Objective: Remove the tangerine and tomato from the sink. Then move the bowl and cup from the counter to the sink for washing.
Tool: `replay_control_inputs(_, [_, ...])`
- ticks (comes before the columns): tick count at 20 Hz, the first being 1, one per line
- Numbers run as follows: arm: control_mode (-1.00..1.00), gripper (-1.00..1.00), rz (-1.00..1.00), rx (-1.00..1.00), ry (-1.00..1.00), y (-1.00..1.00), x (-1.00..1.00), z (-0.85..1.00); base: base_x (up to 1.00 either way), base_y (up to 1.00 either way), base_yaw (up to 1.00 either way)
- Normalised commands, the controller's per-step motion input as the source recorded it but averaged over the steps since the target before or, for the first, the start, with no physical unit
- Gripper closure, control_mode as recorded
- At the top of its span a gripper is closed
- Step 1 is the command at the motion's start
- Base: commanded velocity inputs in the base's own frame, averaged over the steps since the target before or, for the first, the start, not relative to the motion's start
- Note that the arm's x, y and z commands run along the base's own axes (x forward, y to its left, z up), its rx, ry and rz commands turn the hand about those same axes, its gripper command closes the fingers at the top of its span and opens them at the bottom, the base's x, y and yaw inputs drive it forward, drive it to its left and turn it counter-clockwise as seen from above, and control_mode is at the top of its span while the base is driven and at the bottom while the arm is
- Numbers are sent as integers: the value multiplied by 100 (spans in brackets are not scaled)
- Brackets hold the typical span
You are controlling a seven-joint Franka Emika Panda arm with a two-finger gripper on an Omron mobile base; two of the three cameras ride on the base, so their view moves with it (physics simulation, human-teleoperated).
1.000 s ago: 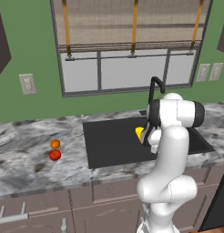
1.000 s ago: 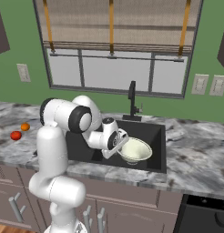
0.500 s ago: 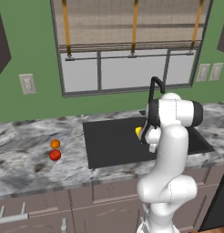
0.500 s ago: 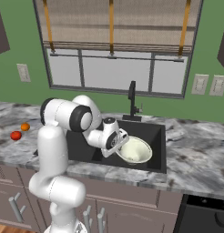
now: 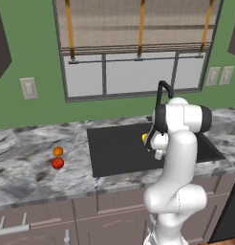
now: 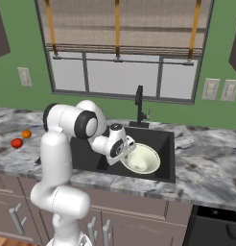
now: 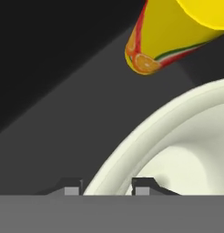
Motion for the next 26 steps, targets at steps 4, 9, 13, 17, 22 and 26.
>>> replay_control_inputs(4, [-100,-100,-2,1,0,7,0,-19,0,0,0])
replay_control_inputs(9, [-100,-100,-2,1,0,3,0,-6,0,0,0])
replay_control_inputs(13, [-100,-100,-1,3,0,1,0,0,0,0,0])
replay_control_inputs(17, [-100,-100,-2,3,0,1,0,11,0,0,0])
replay_control_inputs(22, [-100,-100,-3,2,0,0,0,26,0,0,0])
replay_control_inputs(26, [-100,-100,-8,0,0,0,-3,39,0,0,0])
